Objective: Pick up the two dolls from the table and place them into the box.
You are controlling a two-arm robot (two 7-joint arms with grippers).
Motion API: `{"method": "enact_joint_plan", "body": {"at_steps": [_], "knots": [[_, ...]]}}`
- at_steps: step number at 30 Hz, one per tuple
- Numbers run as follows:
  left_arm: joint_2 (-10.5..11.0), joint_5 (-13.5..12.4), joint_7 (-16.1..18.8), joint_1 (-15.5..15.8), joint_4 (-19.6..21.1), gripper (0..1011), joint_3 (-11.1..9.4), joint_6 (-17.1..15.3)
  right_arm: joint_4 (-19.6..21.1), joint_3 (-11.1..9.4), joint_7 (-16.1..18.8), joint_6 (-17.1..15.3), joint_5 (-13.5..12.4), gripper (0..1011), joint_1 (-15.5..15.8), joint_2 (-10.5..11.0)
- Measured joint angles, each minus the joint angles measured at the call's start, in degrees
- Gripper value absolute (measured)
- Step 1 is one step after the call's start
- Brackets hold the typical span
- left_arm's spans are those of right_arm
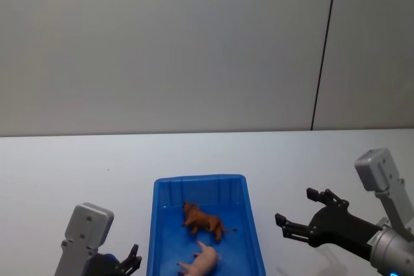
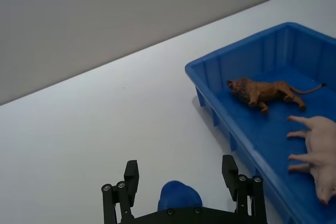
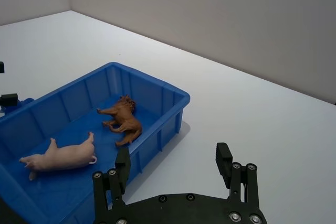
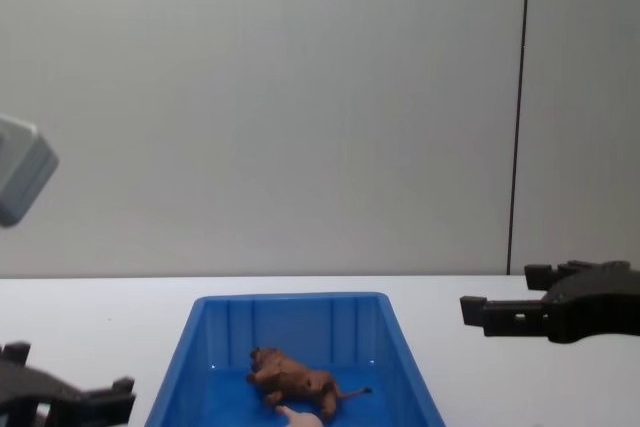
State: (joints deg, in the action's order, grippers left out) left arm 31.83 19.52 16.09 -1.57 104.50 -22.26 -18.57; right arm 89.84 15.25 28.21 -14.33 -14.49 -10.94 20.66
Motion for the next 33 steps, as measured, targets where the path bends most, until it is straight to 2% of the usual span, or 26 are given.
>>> {"method": "enact_joint_plan", "body": {"at_steps": [11,21,33], "knots": [[0.0,0.8,-2.0,-0.9,-2.5,1000,0.4,-0.1,0.0,0.0,0.0,0.0,0.0,1001,0.0,0.0],[-0.3,1.1,-3.3,-1.3,-4.9,979,0.9,1.0,0.0,0.0,0.0,0.0,0.0,1001,0.0,0.0],[-0.8,0.5,-5.6,-0.8,-7.3,646,1.6,3.0,0.0,0.0,0.0,0.0,0.0,1001,0.0,0.0]]}}
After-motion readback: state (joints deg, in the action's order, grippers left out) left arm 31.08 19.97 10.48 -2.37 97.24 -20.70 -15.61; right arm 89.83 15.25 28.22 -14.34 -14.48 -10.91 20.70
